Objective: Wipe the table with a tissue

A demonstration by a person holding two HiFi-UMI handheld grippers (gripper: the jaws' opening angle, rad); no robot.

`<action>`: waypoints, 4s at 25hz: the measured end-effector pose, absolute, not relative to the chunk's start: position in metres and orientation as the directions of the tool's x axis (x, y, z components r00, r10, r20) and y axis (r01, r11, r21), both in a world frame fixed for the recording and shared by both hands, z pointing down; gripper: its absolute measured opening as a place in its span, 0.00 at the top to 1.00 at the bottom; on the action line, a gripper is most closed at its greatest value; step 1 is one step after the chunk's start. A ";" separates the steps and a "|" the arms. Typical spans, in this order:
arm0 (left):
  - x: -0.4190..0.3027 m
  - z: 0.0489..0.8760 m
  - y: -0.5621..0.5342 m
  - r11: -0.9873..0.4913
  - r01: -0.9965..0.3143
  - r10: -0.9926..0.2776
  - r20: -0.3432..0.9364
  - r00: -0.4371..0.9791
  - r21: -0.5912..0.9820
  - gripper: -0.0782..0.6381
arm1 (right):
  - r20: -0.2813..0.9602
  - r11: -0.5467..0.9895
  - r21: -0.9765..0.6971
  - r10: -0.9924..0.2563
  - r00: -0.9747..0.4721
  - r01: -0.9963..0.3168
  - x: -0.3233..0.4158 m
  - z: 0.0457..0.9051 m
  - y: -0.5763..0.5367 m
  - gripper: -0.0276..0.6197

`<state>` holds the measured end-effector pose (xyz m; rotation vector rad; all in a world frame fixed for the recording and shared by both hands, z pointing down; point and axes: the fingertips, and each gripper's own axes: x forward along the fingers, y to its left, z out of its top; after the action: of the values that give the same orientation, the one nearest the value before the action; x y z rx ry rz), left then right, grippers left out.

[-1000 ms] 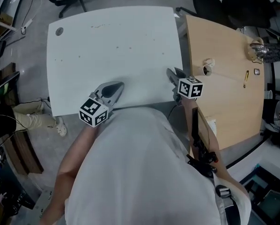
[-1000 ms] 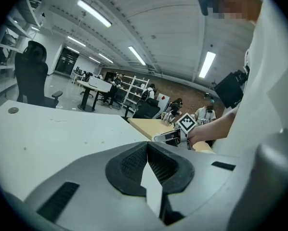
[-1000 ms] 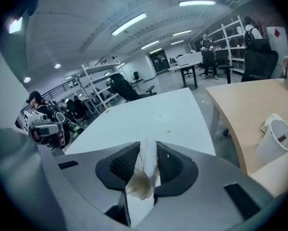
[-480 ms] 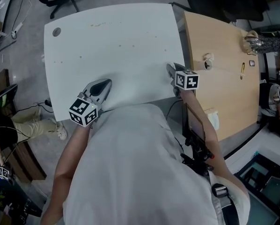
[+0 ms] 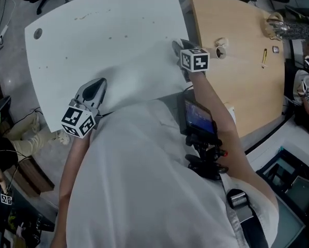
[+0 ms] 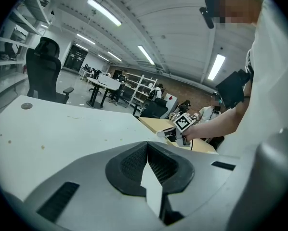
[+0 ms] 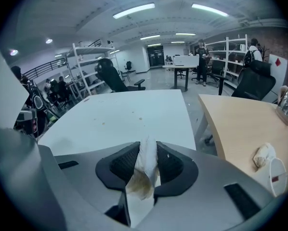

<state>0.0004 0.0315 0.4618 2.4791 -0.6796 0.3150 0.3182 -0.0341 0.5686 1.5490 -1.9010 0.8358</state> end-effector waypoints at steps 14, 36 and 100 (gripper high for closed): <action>0.025 0.478 0.034 -0.678 -0.575 -0.404 0.421 0.812 0.458 0.88 | 0.750 0.301 -0.013 -0.627 -0.208 -0.953 0.338 0.593 -0.072 0.80; 0.022 0.477 0.031 -0.670 -0.589 -0.416 0.429 0.802 0.452 0.88 | 0.742 0.334 0.132 -0.657 -0.130 -0.933 0.346 0.595 -0.066 0.71; 0.018 0.472 0.038 -0.676 -0.585 -0.423 0.415 0.806 0.448 0.88 | 0.704 0.186 -0.120 -0.677 -0.215 -0.975 0.302 0.592 -0.049 0.86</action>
<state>0.0182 0.0380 0.4716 2.4133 -0.7431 0.3726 0.3023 -0.0492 0.5924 1.5434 -1.9631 0.7776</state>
